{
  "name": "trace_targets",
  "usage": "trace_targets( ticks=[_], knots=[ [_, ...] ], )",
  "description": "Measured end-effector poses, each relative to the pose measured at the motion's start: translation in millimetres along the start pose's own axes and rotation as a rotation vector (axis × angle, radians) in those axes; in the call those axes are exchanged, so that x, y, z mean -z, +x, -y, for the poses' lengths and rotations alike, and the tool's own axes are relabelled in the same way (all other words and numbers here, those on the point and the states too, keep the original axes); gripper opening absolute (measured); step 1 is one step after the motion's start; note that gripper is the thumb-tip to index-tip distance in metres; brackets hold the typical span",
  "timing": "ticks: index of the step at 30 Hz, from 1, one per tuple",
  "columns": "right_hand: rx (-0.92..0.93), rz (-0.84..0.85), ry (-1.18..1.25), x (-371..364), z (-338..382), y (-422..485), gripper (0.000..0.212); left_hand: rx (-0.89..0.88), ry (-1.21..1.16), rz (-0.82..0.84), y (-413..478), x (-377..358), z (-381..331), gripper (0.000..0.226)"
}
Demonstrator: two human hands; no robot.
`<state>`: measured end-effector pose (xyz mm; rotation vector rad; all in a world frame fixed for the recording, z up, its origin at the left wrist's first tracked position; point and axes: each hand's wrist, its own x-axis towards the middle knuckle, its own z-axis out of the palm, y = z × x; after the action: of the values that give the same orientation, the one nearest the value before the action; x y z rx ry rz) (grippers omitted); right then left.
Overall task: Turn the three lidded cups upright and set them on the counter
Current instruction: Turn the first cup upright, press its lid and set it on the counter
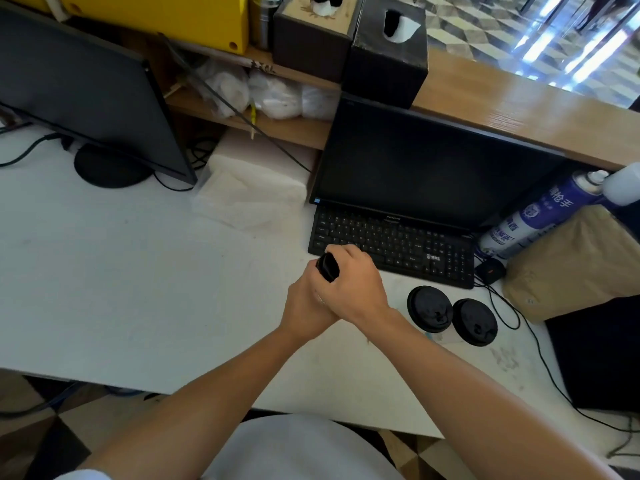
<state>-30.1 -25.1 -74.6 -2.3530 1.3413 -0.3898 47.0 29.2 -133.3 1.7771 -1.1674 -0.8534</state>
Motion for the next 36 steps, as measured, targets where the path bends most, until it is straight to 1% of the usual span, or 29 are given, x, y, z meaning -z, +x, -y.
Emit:
trace_targets(
  ticks=[3,5,7,11,13,16,18,21,22,23,25,28,31,33,36],
  knots=[
    [0.096,0.002,-0.009,6,-5,-1,0.046,-0.024,-0.071,0.044,0,2,0,0.061],
    [0.162,0.046,-0.016,11,-10,-1,0.049,-0.03,-0.094,0.072,2,2,3,0.067],
    [0.242,0.089,-0.008,17,-15,-1,0.052,-0.029,-0.093,0.113,4,3,4,0.067],
    [0.386,0.115,-0.007,26,-25,-4,0.047,-0.047,-0.117,0.227,8,6,9,0.071],
    [0.406,0.119,0.013,25,-29,-6,0.046,-0.065,-0.13,0.273,9,6,9,0.074],
    [0.296,0.14,0.04,19,-27,-10,0.047,-0.057,-0.107,0.237,6,3,7,0.074],
    [0.209,0.111,0.03,14,-22,-13,0.044,-0.034,-0.072,0.177,0,-1,4,0.072],
    [0.069,0.04,0.043,7,-10,-14,0.038,0.022,-0.118,0.083,-6,-6,-2,0.056],
    [0.013,0.03,0.048,7,-6,-12,0.037,0.041,-0.133,0.037,-8,-8,-4,0.049],
    [-0.041,0.028,0.054,6,-2,-9,0.036,0.051,-0.154,-0.027,-10,-9,-7,0.048],
    [-0.118,0.047,0.06,6,4,-4,0.034,0.056,-0.179,-0.136,-14,-10,-11,0.055],
    [-0.138,0.086,0.029,8,7,1,0.037,0.066,-0.195,-0.129,-13,-9,-8,0.061],
    [-0.137,0.203,0.031,11,6,4,0.056,0.043,-0.109,-0.06,-10,-5,-9,0.053],
    [-0.118,0.265,0.108,15,5,5,0.066,0.036,-0.133,-0.055,-9,-2,-6,0.055],
    [-0.082,0.247,0.275,20,3,-1,0.07,0.095,-0.242,-0.09,-12,7,-5,0.073]
  ],
)
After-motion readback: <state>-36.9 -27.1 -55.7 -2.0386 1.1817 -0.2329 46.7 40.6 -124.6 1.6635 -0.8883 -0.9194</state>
